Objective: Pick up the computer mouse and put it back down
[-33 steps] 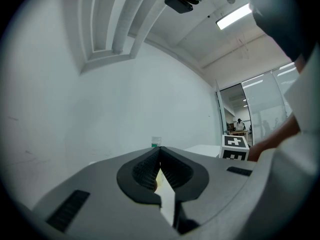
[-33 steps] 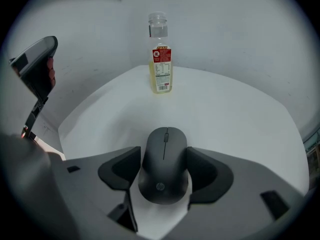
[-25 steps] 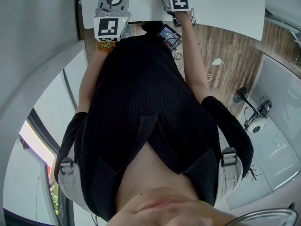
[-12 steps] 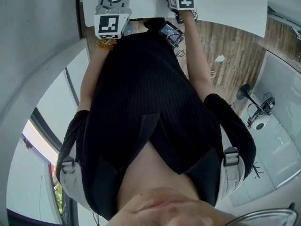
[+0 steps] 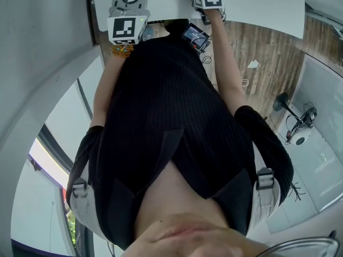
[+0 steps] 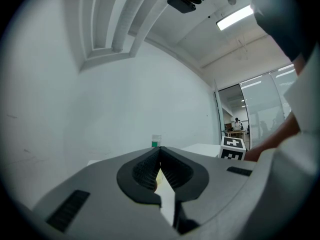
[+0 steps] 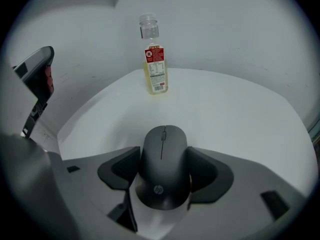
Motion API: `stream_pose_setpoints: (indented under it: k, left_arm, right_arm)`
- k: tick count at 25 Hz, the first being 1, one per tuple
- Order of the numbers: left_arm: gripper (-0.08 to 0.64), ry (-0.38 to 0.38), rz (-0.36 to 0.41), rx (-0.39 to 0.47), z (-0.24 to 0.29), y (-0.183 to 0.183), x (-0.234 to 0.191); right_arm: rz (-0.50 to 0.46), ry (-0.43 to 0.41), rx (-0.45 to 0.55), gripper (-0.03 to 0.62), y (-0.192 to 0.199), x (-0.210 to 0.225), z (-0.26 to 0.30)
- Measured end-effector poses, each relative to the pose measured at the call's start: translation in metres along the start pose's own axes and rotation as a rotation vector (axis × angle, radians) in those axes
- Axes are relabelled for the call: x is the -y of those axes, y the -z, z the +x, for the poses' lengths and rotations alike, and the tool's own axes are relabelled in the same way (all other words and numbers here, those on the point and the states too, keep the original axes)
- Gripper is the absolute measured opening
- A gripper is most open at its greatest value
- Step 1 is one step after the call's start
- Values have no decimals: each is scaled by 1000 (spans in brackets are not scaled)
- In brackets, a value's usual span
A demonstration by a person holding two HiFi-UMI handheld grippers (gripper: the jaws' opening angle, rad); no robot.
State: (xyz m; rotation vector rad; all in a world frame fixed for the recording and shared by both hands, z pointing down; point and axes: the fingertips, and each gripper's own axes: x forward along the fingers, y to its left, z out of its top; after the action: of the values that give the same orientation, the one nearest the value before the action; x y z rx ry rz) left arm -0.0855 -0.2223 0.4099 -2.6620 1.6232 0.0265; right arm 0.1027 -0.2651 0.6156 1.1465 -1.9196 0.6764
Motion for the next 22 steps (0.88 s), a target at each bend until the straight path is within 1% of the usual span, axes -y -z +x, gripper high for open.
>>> stream_pose_setpoints:
  k: [11,22]
  left_arm:
    - [14,10,11,12,-3,-6,-1]
    - [14,14,25,28,-6,-12,3]
  right_arm:
    - [14,10,19,273,-1,3,-2]
    - [6,1,70,273,0,6,-5]
